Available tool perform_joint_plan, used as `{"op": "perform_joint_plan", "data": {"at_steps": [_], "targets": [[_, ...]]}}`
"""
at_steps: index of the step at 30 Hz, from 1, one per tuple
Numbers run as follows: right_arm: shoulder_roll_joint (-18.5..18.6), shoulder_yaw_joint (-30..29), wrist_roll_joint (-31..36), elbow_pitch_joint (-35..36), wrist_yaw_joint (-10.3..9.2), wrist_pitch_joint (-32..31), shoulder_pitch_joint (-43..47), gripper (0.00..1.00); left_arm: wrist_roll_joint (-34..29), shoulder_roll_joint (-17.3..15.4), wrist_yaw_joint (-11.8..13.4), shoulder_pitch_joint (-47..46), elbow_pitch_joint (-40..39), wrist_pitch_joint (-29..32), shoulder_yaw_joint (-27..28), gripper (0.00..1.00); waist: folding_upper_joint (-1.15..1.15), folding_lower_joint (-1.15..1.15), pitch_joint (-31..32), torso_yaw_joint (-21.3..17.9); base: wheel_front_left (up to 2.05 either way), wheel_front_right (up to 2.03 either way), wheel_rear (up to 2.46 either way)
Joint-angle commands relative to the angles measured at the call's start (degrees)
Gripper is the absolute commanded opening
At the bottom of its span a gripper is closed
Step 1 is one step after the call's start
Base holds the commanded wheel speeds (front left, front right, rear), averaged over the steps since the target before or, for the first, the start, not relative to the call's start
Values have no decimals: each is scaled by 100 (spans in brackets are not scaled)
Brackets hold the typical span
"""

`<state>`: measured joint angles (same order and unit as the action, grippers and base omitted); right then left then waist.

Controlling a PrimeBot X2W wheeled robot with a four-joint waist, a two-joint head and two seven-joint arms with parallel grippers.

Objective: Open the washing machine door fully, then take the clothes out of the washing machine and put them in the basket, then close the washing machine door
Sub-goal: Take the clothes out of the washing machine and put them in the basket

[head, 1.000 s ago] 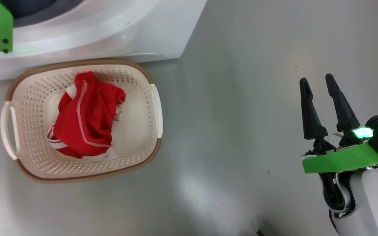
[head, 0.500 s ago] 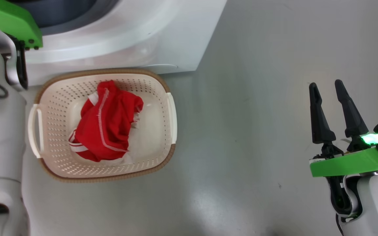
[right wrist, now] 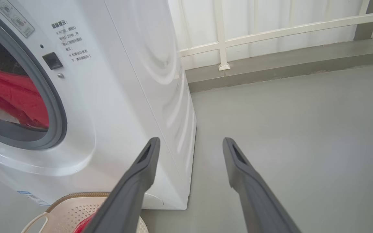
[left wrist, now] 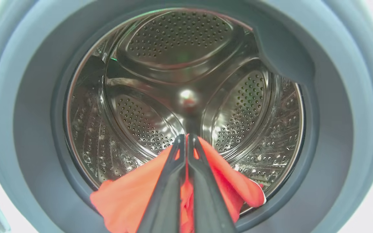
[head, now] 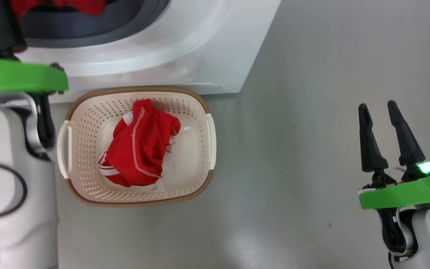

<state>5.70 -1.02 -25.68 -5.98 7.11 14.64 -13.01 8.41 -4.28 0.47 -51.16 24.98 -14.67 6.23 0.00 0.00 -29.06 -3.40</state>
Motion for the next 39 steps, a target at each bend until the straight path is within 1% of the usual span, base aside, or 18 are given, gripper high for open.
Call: {"op": "perform_joint_plan", "data": {"at_steps": [1, 7, 11, 14, 19, 23, 28, 33, 39], "targets": [[71, 88, 4, 148, 37, 36, 164, 100, -40, -133, -56, 268, -401, -32, 180, 0, 0, 0, 25, 24, 0, 0, 0], [76, 64, 17, 166, 37, 36, 221, 100, -125, 57, -228, 1029, -1380, -32, 323, 0, 0, 0, 40, 83, 0, 0, 0], [86, 80, 20, 159, 37, 36, 241, 100, -151, 117, -264, 1480, -2071, -32, 338, 0, 0, 0, 62, 114, 0, 0, 0], [90, 97, 21, 153, 37, 36, 263, 100, -91, 134, -260, 1788, -2579, -32, 301, 0, 0, 0, 84, 134, 0, 0, 0], [102, 117, 21, 151, 37, 36, 294, 100, 180, 138, -80, 2202, -3182, -32, 100, 0, 0, 0, 111, 170, 0, 0, 0], [118, 136, 18, 149, 37, 36, 311, 100, 245, 139, 16, 2474, -3170, -32, -118, 0, 0, 0, 120, 191, 0, 0, 0], [130, 169, 12, 152, 37, 36, 292, 100, 323, 139, 72, 2614, -2972, -32, -207, 0, 0, 0, 92, 173, 0, 0, 0], [114, 200, 3, 165, 37, 36, 255, 100, 345, 139, 80, 2754, -2573, -32, -318, 0, 0, 0, -11, 116, 0, 0, 0], [62, 171, -6, 206, 37, 36, 168, 100, 467, 140, 127, 2792, -1858, -32, -439, 0, 0, 0, -264, 48, 0, 0, 0]]}}
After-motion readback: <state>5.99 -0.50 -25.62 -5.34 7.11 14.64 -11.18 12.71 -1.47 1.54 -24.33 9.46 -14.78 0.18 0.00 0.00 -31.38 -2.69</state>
